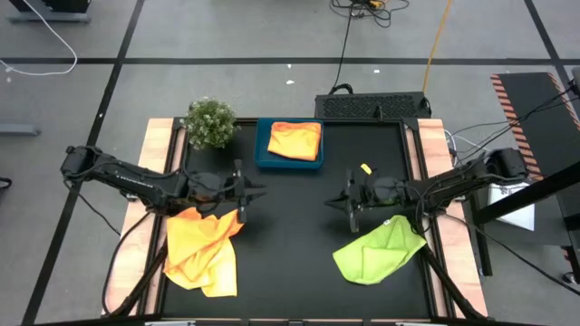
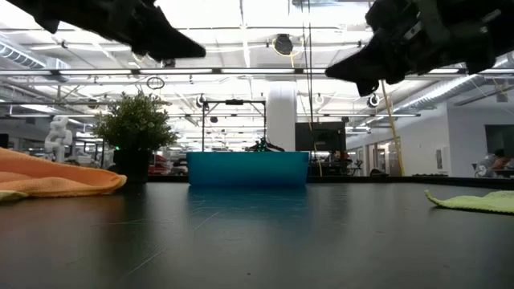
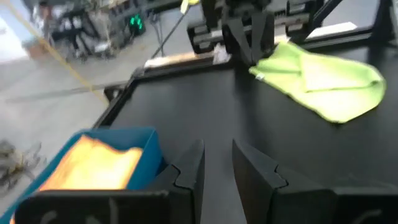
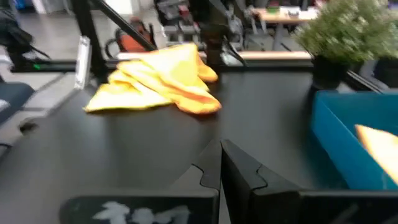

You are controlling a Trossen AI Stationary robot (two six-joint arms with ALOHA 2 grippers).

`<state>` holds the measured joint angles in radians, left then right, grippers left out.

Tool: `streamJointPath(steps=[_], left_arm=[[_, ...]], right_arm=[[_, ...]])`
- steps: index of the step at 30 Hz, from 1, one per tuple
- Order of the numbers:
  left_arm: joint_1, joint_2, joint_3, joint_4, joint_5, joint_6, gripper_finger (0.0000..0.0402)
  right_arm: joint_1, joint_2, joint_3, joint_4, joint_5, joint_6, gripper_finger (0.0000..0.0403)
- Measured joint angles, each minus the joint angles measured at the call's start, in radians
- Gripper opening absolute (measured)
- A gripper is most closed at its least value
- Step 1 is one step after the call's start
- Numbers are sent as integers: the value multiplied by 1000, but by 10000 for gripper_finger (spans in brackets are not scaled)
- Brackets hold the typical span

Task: Fold microfiber towels
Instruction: Fold the orange microfiber towel

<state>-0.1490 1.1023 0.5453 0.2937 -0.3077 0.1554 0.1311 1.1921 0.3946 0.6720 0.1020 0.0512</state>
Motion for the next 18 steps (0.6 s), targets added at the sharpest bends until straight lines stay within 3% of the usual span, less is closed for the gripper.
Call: streamJointPath(steps=[12,15,18], left_arm=[[-179,13,-10,-31,63,-174,85],[-255,12,-38,-30,0,-192,85],[-318,12,-72,-38,-129,-192,85]], right_arm=[[329,197,25,202,339,54,0],[381,263,55,202,401,68,0],[406,326,64,199,422,121,0]])
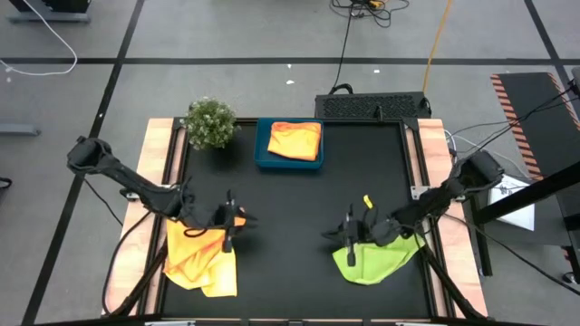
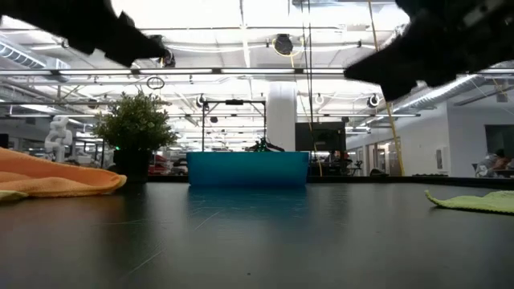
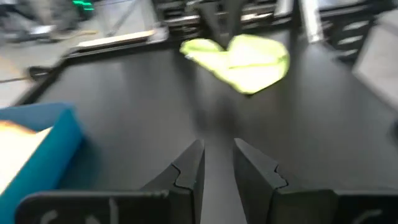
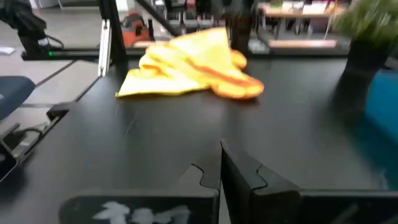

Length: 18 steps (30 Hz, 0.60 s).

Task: Fold microfiber towels
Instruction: Fold the orange microfiber towel

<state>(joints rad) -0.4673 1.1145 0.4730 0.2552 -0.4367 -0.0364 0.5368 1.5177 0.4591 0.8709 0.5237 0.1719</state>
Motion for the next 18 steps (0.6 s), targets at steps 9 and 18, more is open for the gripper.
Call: streamJointPath(steps=[9,18], left_arm=[[-33,0,-52,0,-17,-76,85],[-65,-1,-52,-1,104,-147,85]], right_arm=[[2,122,1,1,3,209,0],[46,127,30,46,50,147,0]])
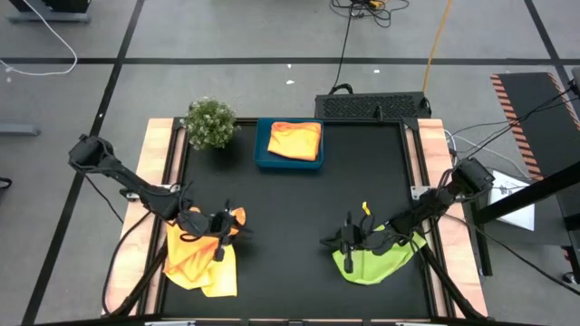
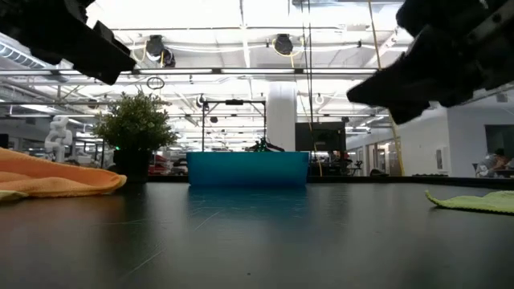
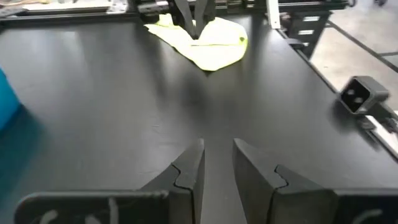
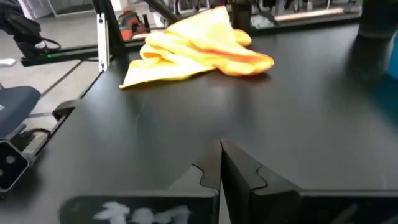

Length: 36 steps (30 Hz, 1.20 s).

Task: Fold microfiber towels
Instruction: Fold the orange microfiber towel

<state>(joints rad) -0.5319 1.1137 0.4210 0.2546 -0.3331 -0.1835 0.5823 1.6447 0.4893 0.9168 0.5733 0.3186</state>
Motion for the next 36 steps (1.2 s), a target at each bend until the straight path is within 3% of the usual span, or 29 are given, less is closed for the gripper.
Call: streamJointPath(steps=[6,13,18,23,28,36], left_arm=[[-65,0,0,-64,70,-11,85],[-129,0,25,-201,-46,-148,85],[-144,3,91,-413,-82,-316,85],[-156,29,113,-477,-148,-357,85],[-140,67,132,-493,-74,-435,85],[-154,211,354,-648,-148,-329,85]], right_arm=[[-6,3,91,-68,-7,-38,0],[-13,46,278,-327,-25,-104,0],[-14,51,275,-338,-14,-89,0],[-30,50,258,-338,29,-60,0],[-37,50,257,-338,29,-58,0],[-40,50,257,-338,32,-61,0]])
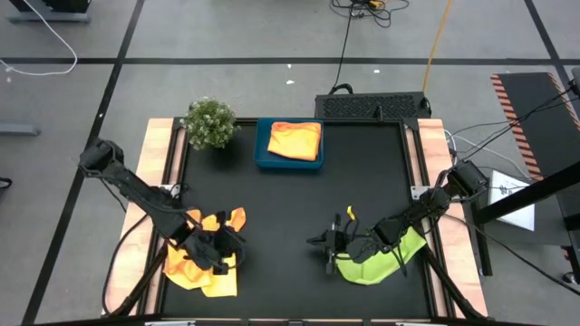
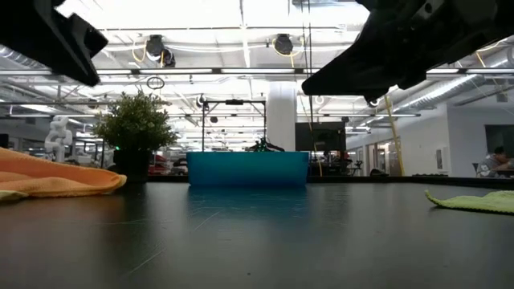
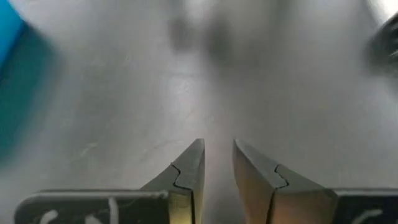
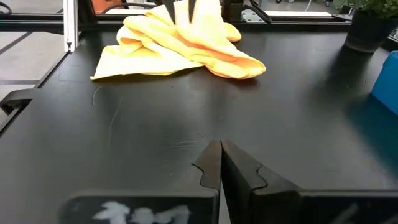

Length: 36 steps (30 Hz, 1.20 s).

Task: Fold microfiber towels
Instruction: Fold the orange microfiber towel

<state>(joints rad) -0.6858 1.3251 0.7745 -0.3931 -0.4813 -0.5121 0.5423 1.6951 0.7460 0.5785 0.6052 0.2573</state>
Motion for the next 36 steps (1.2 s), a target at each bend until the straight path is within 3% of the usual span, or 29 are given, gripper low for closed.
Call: streamJointPath(steps=[3,9,16,20,25,29,36], left_arm=[[14,62,61,-95,-9,18,85],[30,98,109,-193,177,114,85],[100,93,122,-470,97,11,86],[127,93,113,-467,221,76,86],[157,93,113,-504,239,84,91],[178,93,112,-552,244,63,134],[225,100,112,-502,159,65,250]], right_arm=[[0,0,0,0,0,0,0],[0,0,0,0,-1,0,0],[-1,0,0,1,-3,-11,0],[-2,0,0,11,-3,-12,0],[-2,0,0,15,-3,-16,0],[0,0,0,16,-4,-16,0],[1,0,-1,23,-7,-16,0]])
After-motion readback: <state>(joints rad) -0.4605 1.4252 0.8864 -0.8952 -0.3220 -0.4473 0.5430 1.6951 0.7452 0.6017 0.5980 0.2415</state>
